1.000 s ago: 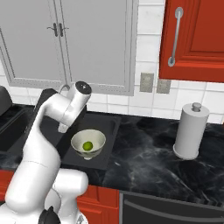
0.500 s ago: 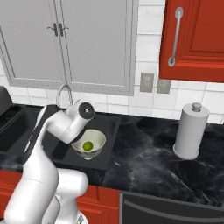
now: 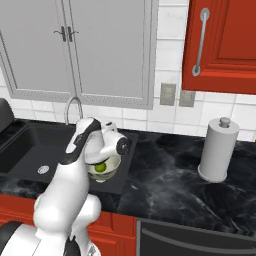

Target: Pick the lime from the cabinet and place it in the bowl. Then pick the bowl and place it in the sink. Then turn on the sink facuet.

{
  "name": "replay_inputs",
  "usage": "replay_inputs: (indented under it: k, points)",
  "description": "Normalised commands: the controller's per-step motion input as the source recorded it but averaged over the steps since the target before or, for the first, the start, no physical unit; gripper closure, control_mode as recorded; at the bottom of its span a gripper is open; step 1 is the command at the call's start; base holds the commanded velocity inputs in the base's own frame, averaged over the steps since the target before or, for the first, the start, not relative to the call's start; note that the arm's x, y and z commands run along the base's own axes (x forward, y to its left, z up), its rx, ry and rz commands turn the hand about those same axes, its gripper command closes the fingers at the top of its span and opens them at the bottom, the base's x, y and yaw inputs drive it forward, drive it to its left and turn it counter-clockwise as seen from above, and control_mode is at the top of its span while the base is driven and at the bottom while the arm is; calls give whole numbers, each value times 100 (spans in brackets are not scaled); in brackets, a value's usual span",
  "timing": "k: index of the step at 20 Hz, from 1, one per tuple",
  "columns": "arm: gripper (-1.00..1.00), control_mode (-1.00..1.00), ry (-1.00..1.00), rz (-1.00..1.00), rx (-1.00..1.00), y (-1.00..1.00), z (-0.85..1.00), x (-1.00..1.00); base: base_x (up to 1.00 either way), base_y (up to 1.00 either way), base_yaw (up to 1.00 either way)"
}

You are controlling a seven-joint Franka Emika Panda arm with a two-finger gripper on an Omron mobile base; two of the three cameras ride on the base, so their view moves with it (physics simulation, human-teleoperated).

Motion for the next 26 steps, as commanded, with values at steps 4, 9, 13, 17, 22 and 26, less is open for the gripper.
replay_inputs:
  k: [4,9,13,17,22,26]
  points:
    - [-100,-100,0,-3,8,45,-10,17,0,0,0]
    - [-100,-100,0,-7,0,47,-1,9,0,0,0]
    - [-100,-100,0,-10,3,0,-1,30,0,0,0]
    - [-100,-100,0,-8,1,0,-15,36,0,0,0]
    - [-100,-100,0,-6,0,1,-23,33,0,0,0]
    - [-100,-100,0,0,0,0,-30,36,0,0,0]
